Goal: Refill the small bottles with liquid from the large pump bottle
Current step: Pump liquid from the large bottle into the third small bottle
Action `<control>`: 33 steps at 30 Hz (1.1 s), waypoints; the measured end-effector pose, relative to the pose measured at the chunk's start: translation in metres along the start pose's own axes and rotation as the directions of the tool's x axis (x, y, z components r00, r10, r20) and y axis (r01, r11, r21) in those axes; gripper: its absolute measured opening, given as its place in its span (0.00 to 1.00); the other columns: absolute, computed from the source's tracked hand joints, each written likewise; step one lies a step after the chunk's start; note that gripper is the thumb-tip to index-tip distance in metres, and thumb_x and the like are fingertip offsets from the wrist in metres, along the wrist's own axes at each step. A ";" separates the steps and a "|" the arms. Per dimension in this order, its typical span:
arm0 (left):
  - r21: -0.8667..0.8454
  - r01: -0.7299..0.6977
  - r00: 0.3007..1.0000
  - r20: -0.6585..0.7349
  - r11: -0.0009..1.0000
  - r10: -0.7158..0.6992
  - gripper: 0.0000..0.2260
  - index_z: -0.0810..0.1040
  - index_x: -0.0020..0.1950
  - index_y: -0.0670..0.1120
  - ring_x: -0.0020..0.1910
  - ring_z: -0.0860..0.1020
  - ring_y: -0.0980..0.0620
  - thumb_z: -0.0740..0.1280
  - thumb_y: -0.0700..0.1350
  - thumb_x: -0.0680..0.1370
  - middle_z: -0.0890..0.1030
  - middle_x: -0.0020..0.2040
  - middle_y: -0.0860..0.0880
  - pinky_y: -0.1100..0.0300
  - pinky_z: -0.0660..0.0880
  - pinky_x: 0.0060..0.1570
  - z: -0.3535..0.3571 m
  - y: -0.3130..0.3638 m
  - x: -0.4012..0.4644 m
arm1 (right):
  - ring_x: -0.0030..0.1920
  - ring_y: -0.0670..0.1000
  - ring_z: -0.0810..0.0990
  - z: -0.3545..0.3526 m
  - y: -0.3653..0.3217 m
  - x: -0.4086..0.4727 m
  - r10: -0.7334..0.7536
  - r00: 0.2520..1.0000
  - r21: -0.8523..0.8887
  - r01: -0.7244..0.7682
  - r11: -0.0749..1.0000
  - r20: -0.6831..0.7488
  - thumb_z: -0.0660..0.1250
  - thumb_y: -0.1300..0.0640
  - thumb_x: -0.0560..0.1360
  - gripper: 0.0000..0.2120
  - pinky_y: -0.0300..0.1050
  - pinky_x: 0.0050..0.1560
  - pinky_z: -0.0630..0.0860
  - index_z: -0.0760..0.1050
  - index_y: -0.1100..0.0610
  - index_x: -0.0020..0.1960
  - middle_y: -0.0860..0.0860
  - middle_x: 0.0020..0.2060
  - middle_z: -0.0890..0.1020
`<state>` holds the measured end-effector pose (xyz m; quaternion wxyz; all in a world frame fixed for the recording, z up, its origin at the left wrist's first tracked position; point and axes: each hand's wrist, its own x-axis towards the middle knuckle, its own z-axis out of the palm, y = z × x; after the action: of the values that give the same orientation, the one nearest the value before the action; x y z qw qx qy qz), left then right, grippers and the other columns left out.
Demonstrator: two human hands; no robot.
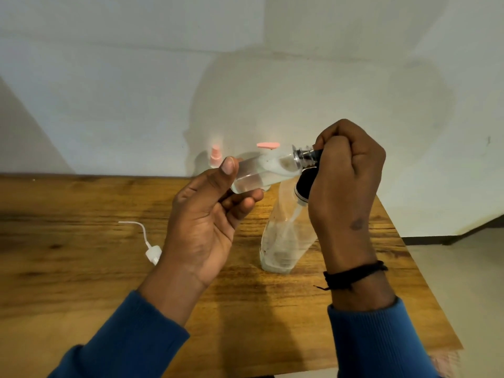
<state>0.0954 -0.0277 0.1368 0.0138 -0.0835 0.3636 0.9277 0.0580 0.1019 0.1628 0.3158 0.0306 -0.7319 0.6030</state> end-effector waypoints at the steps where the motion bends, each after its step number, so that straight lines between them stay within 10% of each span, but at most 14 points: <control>1: -0.001 0.003 1.000 0.003 1.000 -0.003 0.17 0.86 0.47 0.45 0.34 0.82 0.52 0.75 0.50 0.61 0.85 0.42 0.46 0.67 0.78 0.31 0.000 0.000 0.000 | 0.27 0.44 0.63 -0.002 0.000 0.001 -0.008 1.000 -0.021 0.008 1.000 -0.002 0.53 0.68 0.72 0.10 0.40 0.27 0.60 0.67 0.64 0.33 0.48 0.25 0.65; 13: 0.017 0.009 1.000 0.016 1.000 -0.009 0.15 0.87 0.44 0.47 0.34 0.82 0.53 0.75 0.51 0.61 0.85 0.42 0.46 0.67 0.78 0.31 0.000 -0.002 0.000 | 0.27 0.42 0.64 -0.003 -0.001 0.003 -0.003 1.000 0.011 0.003 1.000 -0.005 0.53 0.72 0.74 0.13 0.28 0.27 0.63 0.68 0.61 0.33 0.46 0.26 0.66; 33: 0.004 -0.025 0.999 0.046 1.000 0.025 0.15 0.87 0.46 0.45 0.37 0.84 0.50 0.75 0.47 0.61 0.85 0.47 0.45 0.66 0.79 0.35 -0.005 0.000 0.002 | 0.26 0.43 0.63 -0.005 0.000 0.002 -0.006 1.000 -0.033 0.006 0.999 0.003 0.53 0.69 0.73 0.12 0.36 0.26 0.59 0.67 0.60 0.33 0.45 0.24 0.65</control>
<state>0.0937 -0.0309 0.1331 0.0109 -0.0574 0.3665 0.9286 0.0589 0.1068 0.1643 0.3172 0.0285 -0.7421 0.5898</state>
